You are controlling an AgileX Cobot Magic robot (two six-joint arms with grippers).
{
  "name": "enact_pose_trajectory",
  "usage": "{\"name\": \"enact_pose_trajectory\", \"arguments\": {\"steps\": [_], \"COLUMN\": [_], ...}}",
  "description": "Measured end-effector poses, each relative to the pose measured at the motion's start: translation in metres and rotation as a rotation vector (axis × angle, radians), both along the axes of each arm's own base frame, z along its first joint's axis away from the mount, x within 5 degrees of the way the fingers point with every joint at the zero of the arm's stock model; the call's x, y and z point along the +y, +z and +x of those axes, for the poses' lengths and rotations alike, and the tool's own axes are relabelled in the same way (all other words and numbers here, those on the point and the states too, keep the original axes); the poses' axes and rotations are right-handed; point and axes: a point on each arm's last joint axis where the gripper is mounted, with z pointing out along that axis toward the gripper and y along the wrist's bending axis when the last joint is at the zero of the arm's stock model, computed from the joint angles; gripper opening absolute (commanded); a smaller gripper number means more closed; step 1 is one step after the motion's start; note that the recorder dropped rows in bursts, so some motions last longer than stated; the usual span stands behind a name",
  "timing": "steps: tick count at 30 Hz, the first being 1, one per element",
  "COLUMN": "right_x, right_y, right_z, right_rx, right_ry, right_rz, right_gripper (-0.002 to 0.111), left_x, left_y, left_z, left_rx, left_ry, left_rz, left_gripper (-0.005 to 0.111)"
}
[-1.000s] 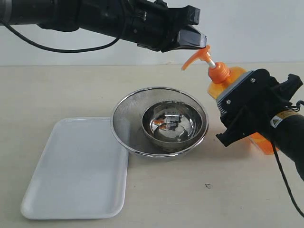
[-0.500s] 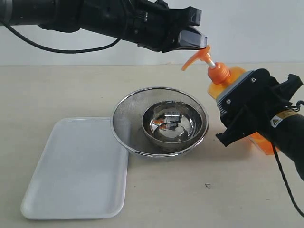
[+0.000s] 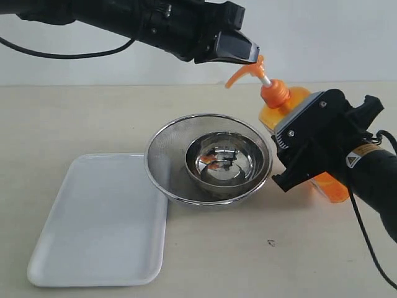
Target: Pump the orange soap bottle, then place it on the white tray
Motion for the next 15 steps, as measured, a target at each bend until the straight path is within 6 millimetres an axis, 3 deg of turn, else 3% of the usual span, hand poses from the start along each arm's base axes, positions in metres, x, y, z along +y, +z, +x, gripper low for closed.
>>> {"name": "enact_pose_trajectory", "arguments": {"steps": [8, 15], "right_x": [0.000, 0.000], "right_y": [0.000, 0.000], "right_z": [0.000, 0.000], "right_rx": [-0.001, -0.003], "right_ry": [-0.002, -0.002], "right_rz": [0.001, 0.002], "right_gripper": [0.000, 0.000], "left_x": [0.015, 0.007], "left_y": [0.011, 0.012], "left_z": [0.002, -0.003], "left_rx": [-0.020, -0.028], "left_ry": [0.031, 0.015], "left_rz": [0.010, 0.013], "left_gripper": [0.005, 0.005]}}
